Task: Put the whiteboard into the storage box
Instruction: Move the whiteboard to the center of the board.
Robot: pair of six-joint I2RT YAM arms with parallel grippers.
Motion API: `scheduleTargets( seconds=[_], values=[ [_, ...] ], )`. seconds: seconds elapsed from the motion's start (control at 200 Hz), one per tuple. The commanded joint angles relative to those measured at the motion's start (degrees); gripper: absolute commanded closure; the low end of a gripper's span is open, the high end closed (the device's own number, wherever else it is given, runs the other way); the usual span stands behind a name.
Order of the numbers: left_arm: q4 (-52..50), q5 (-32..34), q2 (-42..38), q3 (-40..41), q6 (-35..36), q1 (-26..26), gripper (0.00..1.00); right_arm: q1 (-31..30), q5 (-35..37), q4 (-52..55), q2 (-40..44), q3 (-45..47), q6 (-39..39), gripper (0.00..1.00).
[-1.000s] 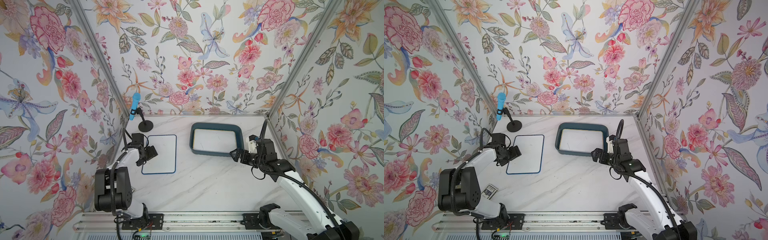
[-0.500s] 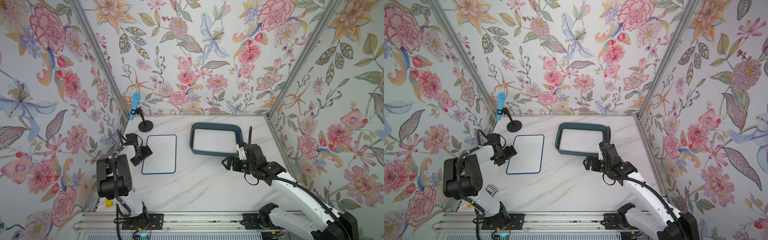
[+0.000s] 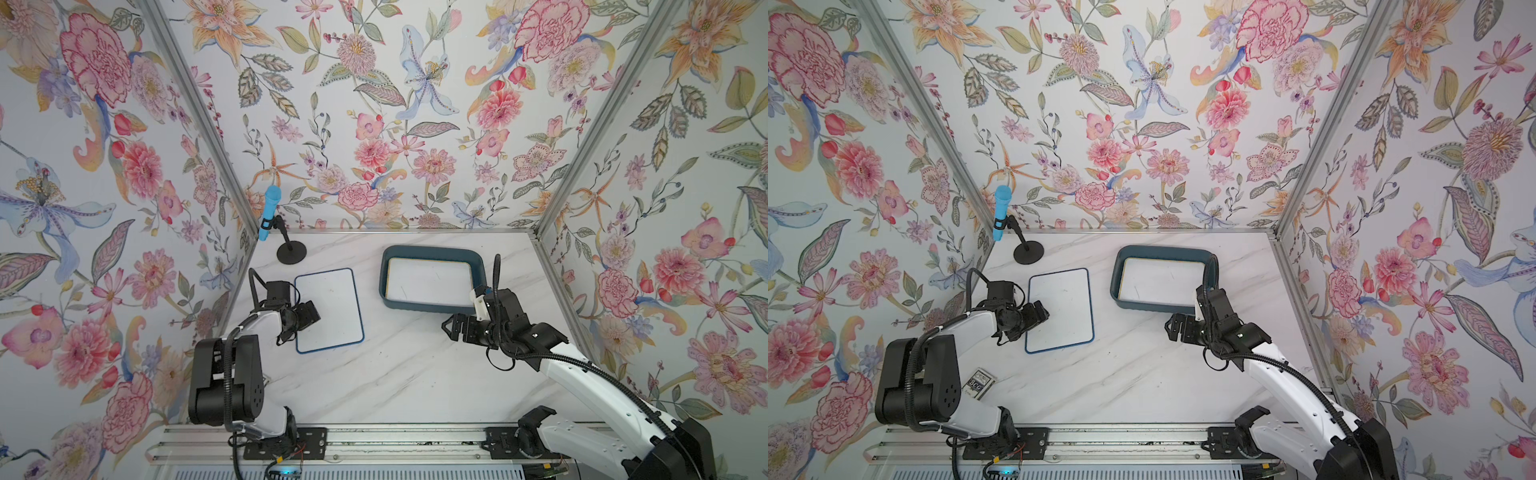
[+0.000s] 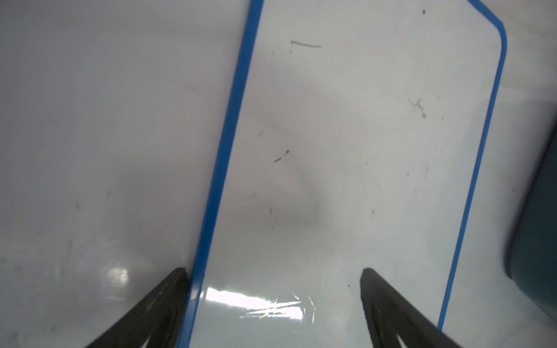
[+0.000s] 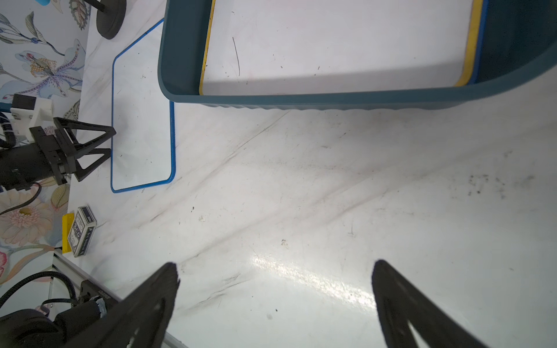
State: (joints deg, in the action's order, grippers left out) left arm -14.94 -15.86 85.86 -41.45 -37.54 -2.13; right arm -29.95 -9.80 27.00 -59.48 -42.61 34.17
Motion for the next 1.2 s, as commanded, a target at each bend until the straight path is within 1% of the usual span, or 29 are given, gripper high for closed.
scheduleTargets(
  seconds=[0.0, 0.19, 0.25, 0.325, 0.365, 0.39, 0.435, 0.5, 0.565, 0.611, 0.696, 0.766, 0.796, 0.886, 1.026, 1.196],
  values=[
    [-10.42, 1.78, -1.67, 3.94, -2.64, 5.05, 0.09, -0.55, 0.49, -0.85, 0.38, 1.43, 1.16, 0.00],
    [-7.55, -0.31, -5.91, 11.24, -9.34, 13.88, 0.11, -0.76, 0.27, -1.12, 1.36, 3.00, 1.33, 0.00],
    [-7.06, -1.23, -6.62, 12.53, -11.37, 16.92, 0.12, -0.72, 0.12, -1.16, 1.30, 3.39, 1.49, 0.00],
    [-7.58, -3.02, -9.60, 12.47, -12.93, 20.07, 0.13, -0.72, -0.24, -1.10, 1.15, 3.80, 1.52, 0.00],
    [-9.00, -3.47, -11.69, 11.32, -12.92, 20.41, 0.14, -0.73, -0.38, -1.10, 1.30, 4.02, 1.61, 0.00],
    [-10.59, -2.64, -12.93, 10.06, -12.59, 20.32, 0.14, -0.74, -0.26, -1.15, 1.34, 4.09, 1.60, 0.00],
    [-15.11, 0.99, -14.36, 6.20, -10.75, 19.44, 0.14, -0.74, -0.28, -1.21, 1.16, 4.20, 1.69, 0.00],
    [-21.44, 6.36, -14.15, -0.97, -6.57, 15.94, 0.14, -0.72, -0.47, -1.72, 0.57, 4.41, 2.00, 0.00],
    [-25.43, 10.52, -11.34, -8.03, -2.15, 12.06, 0.13, -0.76, -1.31, -2.40, -0.60, 4.40, 2.92, 0.00],
    [-26.97, 13.17, -8.54, -12.95, 0.72, 10.52, 0.12, -0.89, -2.18, -3.17, -1.34, 4.54, 3.86, 0.00],
    [-26.69, 16.59, -2.26, -20.52, 5.93, 9.23, 0.10, -1.88, -2.63, -5.41, -1.84, 5.31, 6.14, 0.00],
    [-24.87, 17.07, 3.24, -25.68, 10.05, 8.19, 0.10, -2.84, -2.62, -7.34, -2.08, 6.11, 8.07, 0.00],
    [-23.78, 17.29, 7.02, -27.70, 11.93, 7.75, 0.10, -3.14, -2.51, -7.85, -2.40, 6.30, 8.69, 0.00],
    [-21.15, 19.38, 14.37, -33.40, 16.79, 7.75, 0.10, -4.17, -2.33, -8.53, -3.90, 6.16, 10.00, 0.00],
    [-19.47, 19.47, 23.97, -41.56, 22.09, 7.32, 0.09, -5.81, -1.50, -8.96, -6.34, 5.14, 11.06, 0.00],
    [-15.65, 15.94, 30.03, -47.20, 26.20, 5.70, 0.07, -6.10, -1.22, -9.29, -6.42, 4.90, 11.64, 0.00]
  ],
)
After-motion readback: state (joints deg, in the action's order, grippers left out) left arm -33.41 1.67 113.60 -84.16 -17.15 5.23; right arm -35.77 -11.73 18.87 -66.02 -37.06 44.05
